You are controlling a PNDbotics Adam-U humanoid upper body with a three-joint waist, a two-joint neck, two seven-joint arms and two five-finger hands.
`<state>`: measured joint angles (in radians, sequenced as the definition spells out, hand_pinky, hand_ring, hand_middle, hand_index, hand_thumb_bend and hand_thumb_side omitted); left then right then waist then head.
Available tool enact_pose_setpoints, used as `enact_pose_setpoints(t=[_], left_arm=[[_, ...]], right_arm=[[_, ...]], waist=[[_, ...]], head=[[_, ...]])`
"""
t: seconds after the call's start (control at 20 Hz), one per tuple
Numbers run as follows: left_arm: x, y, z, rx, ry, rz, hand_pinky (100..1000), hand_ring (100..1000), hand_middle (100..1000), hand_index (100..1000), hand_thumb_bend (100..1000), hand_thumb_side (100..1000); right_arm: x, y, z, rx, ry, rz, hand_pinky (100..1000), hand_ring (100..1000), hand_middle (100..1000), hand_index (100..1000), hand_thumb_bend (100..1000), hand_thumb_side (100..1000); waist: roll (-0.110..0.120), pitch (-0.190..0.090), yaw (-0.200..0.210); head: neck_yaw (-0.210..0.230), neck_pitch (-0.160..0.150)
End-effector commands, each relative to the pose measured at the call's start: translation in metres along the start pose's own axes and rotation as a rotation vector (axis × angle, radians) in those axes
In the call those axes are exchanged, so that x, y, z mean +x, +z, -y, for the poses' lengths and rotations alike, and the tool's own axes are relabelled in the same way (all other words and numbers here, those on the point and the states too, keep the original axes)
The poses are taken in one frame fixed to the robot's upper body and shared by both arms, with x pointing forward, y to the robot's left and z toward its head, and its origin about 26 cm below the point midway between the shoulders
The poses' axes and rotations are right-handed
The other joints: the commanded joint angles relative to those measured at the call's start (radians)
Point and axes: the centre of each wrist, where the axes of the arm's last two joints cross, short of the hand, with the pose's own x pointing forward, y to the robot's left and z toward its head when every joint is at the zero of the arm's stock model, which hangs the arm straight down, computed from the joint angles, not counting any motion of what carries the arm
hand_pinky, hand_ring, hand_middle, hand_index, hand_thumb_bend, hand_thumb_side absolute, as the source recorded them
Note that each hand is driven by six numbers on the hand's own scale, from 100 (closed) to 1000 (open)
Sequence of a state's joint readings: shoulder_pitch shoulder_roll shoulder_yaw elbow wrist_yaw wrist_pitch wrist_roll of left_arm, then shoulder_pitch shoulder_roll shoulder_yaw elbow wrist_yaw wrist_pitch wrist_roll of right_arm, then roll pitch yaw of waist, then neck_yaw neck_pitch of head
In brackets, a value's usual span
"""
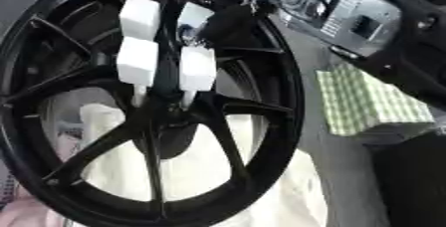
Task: Pull the pin out of the wheel hub.
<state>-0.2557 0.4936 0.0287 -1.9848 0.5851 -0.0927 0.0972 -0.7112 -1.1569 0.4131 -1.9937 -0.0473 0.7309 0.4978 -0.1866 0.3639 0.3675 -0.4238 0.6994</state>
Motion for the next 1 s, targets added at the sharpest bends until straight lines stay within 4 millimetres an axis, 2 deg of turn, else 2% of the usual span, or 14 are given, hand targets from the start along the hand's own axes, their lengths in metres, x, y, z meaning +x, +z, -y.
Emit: enact_pose_setpoints(t=[0.05,0.3,0.35,0.5,0.9,1.0], left_arm=[[0.0070,-0.0036,0.0007,-0.022,-0.013,0.021,789,643,630,793,144,724],[0.0069,-0.0036,0.0010,-0.024,-0.013,0.021,789,643,630,793,144,725],[0.0068,-0.0035,0.0010,-0.024,-0.012,0.020,789,644,630,793,142,725],[0.0068,-0.0036,0.0011,-0.025,-0.012,0.020,789,644,631,793,144,726],[0.0067,-0.0034,0.0011,-0.028,-0.012,0.019,788,645,632,793,144,726],[0.0066,-0.0033,0.0010,-0.028,-0.012,0.018,788,645,632,793,146,726]], right_arm=[[0.0018,0.0057,0.0065,0.099,-0.063,-0.129,825,903,732,896,100,488],[0.0019,0.0056,0.0064,0.079,-0.062,-0.131,815,886,695,879,100,481],[0.0018,0.0057,0.0065,0.073,-0.060,-0.134,802,860,654,863,100,453],[0.0018,0.0056,0.0065,0.053,-0.056,-0.139,788,835,606,837,100,426],[0.0021,0.0057,0.0066,0.038,-0.053,-0.147,761,776,582,805,100,302],[0.0005,0.0062,0.0068,0.034,-0.056,-0.150,745,756,573,794,100,305]], waist=[[0.009,-0.012,0.001],[0.009,-0.010,0.004],[0.009,-0.010,0.005],[0.008,-0.009,0.005],[0.008,-0.010,0.004],[0.008,-0.010,0.003]], head=[[-0.003,-0.016],[-0.003,-0.015],[-0.003,-0.015],[-0.004,-0.015],[-0.005,-0.015],[-0.005,-0.015]])
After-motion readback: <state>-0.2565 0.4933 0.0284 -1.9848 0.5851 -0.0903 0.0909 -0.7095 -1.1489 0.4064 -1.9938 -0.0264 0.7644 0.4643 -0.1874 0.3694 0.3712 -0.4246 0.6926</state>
